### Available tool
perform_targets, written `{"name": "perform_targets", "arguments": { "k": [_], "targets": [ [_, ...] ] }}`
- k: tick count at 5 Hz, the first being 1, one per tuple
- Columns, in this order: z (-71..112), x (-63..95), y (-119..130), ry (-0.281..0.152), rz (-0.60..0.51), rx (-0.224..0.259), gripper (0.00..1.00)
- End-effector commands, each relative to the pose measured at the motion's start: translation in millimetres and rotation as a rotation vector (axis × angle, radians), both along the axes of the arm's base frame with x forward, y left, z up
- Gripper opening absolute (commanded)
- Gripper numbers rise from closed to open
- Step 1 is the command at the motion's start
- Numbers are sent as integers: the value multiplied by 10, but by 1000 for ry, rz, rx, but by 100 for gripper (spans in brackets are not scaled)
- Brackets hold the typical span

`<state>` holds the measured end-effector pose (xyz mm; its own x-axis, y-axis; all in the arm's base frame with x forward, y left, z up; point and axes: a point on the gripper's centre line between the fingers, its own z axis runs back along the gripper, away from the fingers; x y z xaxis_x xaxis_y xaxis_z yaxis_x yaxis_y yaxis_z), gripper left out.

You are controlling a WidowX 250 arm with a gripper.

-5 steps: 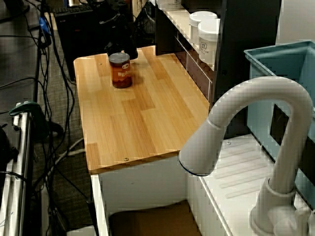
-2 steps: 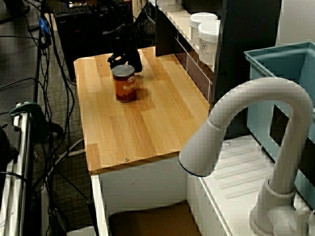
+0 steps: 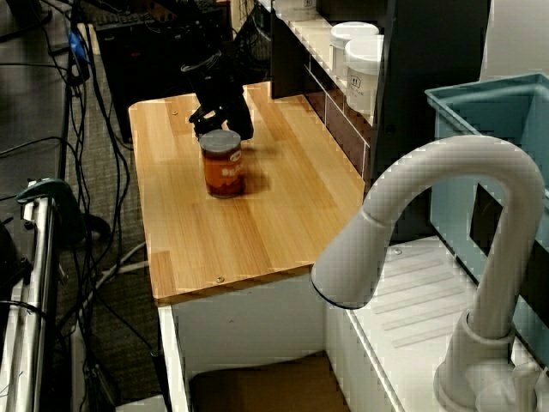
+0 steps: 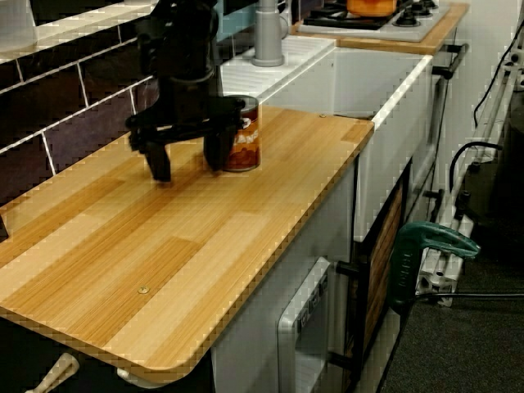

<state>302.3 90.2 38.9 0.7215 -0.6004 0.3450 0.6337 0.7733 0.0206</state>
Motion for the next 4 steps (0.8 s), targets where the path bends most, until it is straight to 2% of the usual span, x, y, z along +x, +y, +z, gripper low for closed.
{"name": "perform_targets", "arguments": {
  "k": [1, 3, 4],
  "targets": [
    [148, -193, -258, -33, 1, 11, 100],
    [160, -249, -414, -41, 10, -5, 100],
    [167, -254, -396, -34, 8, -16, 100]
  ]
}}
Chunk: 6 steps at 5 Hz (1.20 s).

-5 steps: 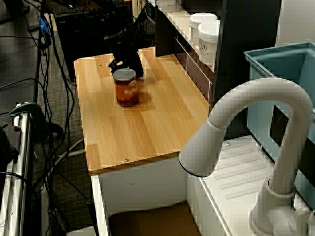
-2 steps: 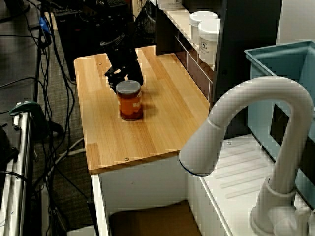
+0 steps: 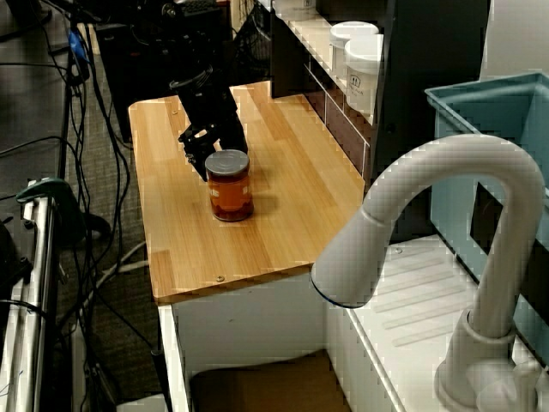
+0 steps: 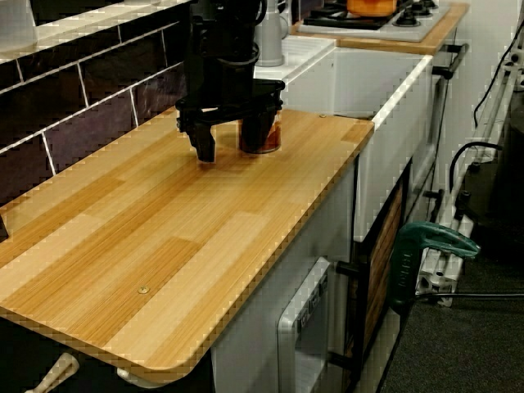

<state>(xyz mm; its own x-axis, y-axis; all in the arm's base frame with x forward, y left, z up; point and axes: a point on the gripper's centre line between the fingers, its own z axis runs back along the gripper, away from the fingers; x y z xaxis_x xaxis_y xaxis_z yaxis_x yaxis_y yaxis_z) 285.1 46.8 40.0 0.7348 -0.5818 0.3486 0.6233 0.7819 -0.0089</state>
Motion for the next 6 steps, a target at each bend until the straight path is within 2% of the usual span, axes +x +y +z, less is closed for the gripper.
{"name": "perform_targets", "arguments": {
  "k": [1, 2, 3, 4, 5, 6],
  "targets": [
    [266, -87, 175, -28, -55, -26, 100],
    [458, -139, 232, -56, -101, -60, 100],
    [504, -181, 226, -68, -154, -93, 100],
    [562, -210, 158, -76, -188, -99, 100],
    [685, -212, 85, -65, -221, -128, 100],
    [818, -287, -10, -99, -262, -142, 100]
  ]
}}
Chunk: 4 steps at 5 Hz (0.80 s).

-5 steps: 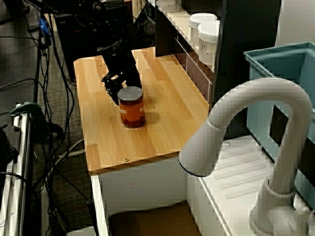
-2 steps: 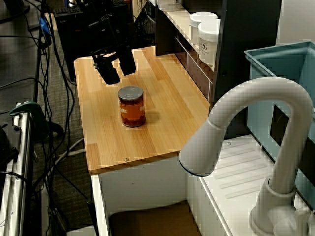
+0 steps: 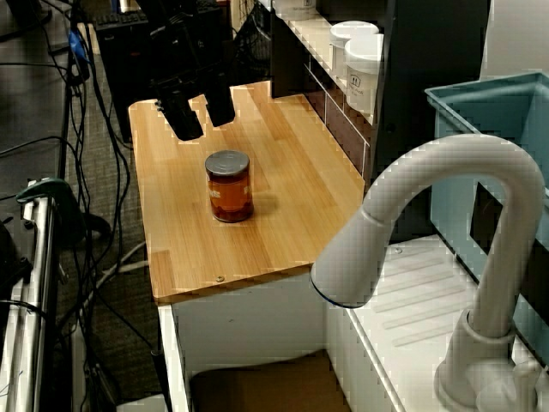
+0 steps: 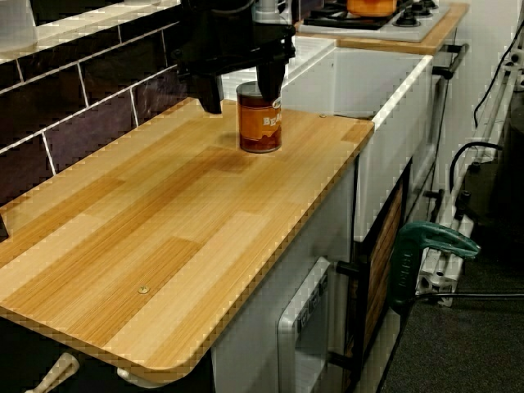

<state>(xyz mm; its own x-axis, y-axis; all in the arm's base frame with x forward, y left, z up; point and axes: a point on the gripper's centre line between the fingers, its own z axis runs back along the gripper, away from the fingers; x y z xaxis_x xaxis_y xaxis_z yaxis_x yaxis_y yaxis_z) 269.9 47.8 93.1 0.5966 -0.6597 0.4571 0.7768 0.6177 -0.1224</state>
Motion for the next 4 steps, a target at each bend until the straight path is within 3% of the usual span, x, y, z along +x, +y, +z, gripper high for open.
{"name": "perform_targets", "arguments": {
  "k": [1, 2, 4],
  "targets": [
    [307, -199, -155, -115, -89, 16, 100],
    [284, -233, -281, -138, -124, 19, 100],
    [250, -210, -561, -138, -215, 27, 100]
  ]
}}
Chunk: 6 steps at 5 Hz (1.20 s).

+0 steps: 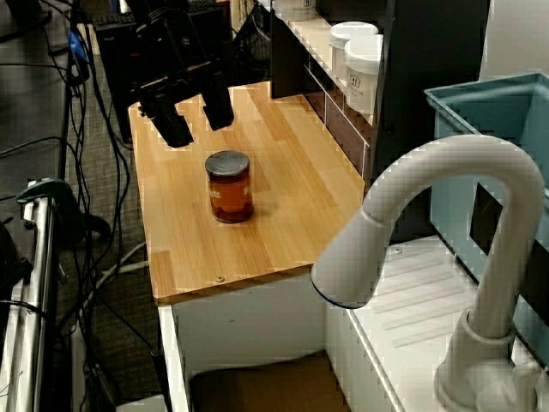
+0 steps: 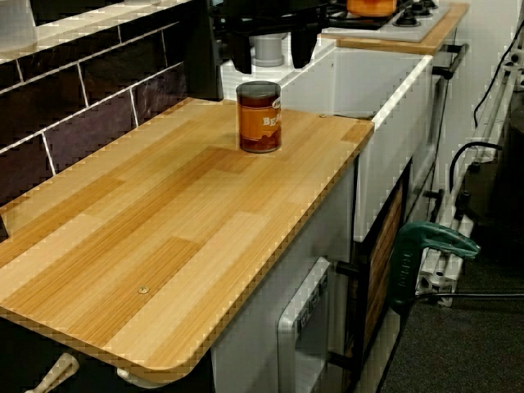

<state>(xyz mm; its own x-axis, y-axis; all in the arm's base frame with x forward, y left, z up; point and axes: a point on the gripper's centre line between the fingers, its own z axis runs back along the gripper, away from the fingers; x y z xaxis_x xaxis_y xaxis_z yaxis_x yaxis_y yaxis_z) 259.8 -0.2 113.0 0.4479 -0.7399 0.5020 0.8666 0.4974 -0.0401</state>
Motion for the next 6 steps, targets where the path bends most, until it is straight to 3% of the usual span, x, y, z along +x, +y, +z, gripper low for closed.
{"name": "perform_targets", "arguments": {
  "k": [1, 2, 3, 4, 6],
  "targets": [
    [21, -107, -223, -60, -151, 60, 100],
    [-27, -68, -288, -38, -214, 83, 100],
    [-75, 17, -308, -39, -217, 77, 100],
    [-171, 138, -311, -65, -176, 79, 100],
    [-308, 226, -379, -47, -159, 82, 100]
  ]
}}
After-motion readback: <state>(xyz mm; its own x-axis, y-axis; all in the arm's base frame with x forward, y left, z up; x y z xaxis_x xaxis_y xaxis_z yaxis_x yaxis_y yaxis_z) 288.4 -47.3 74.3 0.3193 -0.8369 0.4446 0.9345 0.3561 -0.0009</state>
